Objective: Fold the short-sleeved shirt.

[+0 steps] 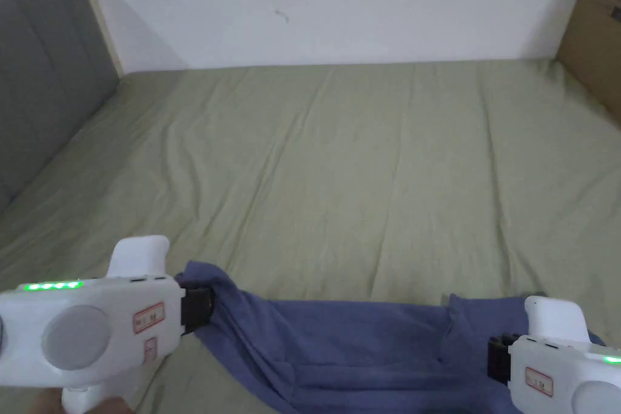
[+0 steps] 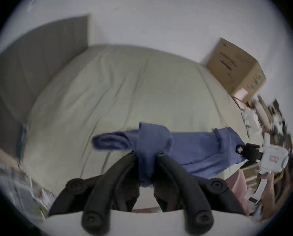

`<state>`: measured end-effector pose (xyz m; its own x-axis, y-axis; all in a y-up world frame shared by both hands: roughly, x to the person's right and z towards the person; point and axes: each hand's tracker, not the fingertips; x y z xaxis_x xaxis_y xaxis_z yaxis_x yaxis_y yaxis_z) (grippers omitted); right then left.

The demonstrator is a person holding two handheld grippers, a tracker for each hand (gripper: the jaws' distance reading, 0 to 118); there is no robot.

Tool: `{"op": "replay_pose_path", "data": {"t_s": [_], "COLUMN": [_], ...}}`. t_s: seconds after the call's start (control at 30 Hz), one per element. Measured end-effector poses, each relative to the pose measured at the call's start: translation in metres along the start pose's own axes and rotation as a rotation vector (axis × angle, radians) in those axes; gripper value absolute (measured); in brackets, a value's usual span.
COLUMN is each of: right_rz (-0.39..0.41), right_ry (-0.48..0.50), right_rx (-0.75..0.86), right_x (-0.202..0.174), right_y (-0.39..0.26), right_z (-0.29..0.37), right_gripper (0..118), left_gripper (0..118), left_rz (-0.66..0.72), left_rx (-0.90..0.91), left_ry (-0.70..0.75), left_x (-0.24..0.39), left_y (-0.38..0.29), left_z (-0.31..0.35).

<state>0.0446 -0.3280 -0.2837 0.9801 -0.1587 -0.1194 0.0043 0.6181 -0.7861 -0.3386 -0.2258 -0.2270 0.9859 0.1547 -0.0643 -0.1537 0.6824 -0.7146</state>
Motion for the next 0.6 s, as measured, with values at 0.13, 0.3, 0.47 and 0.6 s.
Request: {"op": "replay_pose_path", "data": {"t_s": [0.13,0.3,0.47,0.6], "right_rz": [-0.058,-0.122,-0.157,-0.159], "right_ry": [-0.013,-0.048,-0.076,-0.077], "right_rx": [0.016,0.024,0.017,0.012], "right_x": [0.025,0.051,0.072,0.077], "right_y": [-0.003,-0.011,-0.019,-0.018], "right_z": [0.004,0.009,0.012,0.016], "right_gripper": [0,0,0,0], "left_gripper": [13,14,118,105], "left_rz": [-0.237,-0.439,-0.422,-0.317], "left_rx": [0.012,-0.078,-0.249,-0.275], "left_ry": [-0.115,-0.258,-0.341,-0.358], "left_x": [0.082,0.168,0.191,0.173], "left_y": [0.017,-0.006,-0.041,-0.036], "left_z": [-0.014,-0.069,-0.134,-0.134]}}
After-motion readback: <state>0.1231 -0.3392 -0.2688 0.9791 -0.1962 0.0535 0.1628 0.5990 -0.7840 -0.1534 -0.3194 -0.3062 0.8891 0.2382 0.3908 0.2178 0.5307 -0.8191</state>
